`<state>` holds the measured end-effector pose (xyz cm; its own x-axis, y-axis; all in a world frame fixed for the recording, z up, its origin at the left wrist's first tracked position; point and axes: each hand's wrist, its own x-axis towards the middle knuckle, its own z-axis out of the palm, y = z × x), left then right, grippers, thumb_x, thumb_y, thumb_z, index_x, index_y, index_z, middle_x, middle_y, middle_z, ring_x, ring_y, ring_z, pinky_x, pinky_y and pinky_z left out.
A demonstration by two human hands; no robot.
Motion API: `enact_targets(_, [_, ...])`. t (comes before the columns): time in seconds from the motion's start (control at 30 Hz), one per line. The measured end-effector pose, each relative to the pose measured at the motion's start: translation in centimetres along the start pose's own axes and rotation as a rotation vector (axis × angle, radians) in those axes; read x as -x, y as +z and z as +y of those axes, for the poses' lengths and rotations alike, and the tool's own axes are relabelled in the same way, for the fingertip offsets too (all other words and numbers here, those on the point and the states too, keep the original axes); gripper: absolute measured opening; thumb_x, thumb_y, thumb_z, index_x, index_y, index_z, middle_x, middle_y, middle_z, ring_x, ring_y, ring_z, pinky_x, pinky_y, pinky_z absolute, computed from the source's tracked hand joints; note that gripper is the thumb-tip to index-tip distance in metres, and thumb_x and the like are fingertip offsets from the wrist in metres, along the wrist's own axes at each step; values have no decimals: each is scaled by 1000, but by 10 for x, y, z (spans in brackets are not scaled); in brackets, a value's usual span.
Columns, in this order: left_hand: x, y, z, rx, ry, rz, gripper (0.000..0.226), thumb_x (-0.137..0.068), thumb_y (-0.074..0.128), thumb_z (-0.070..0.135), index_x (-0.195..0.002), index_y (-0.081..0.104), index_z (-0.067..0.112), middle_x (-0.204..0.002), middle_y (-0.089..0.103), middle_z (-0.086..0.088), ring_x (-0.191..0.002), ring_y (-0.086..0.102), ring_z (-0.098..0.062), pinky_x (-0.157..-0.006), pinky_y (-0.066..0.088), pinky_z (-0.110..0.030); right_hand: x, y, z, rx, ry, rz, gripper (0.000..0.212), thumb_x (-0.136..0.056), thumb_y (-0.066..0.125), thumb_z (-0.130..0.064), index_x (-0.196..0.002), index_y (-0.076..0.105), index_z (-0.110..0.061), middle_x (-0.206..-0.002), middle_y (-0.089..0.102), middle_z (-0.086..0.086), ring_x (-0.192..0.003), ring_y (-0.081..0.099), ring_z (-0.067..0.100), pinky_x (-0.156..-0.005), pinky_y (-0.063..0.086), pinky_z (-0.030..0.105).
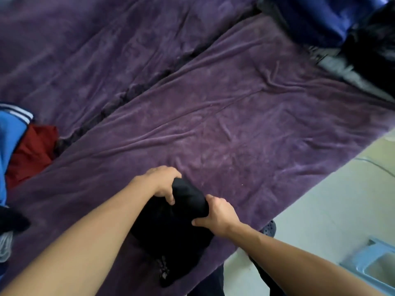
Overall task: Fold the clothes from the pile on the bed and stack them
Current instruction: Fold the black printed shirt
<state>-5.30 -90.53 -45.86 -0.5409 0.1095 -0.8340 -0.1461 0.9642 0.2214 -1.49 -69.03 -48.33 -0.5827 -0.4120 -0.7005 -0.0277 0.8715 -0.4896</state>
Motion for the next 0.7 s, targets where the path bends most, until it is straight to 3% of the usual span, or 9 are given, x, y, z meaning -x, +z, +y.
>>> enact_targets(0.1, [20,-26,40,-11,54,85,40,-62,83,38,-91,56,27,-95,52,7,-98,56,-21,-72,44,-32,26,-46,18,66,-73,102,47,-66,73,-53,-86,41,-25,-95,64,-1,-89,61,26,-62,36,31])
enact_targets(0.27, [22,-93,140,-83,208,297,39,-70,78,40,-97,52,29,-112,49,5,-104,53,-22,-79,46,-38,53,-152,67,161,-125,350,45,-69,68,-53,-95,50,-22,-98,63,-3,-92,61,24,-71,43,35])
enact_targets(0.4, [8,-145,234,-91,216,447,42,-71,76,42,-83,36,39,-90,42,3,-90,58,-29,-68,38,-32,68,-250,124,191,-154,505,43,-70,66,-51,-98,55,-22,-98,62,-4,-95,60,23,-72,45,35])
enact_targets(0.7, [-18,-263,413,-89,291,558,41,-70,75,44,-83,36,37,-91,48,2,-94,55,-28,-71,37,-33,101,-447,219,251,-181,692,36,-65,68,-50,-86,51,-27,-91,61,-7,-91,62,21,-63,38,31])
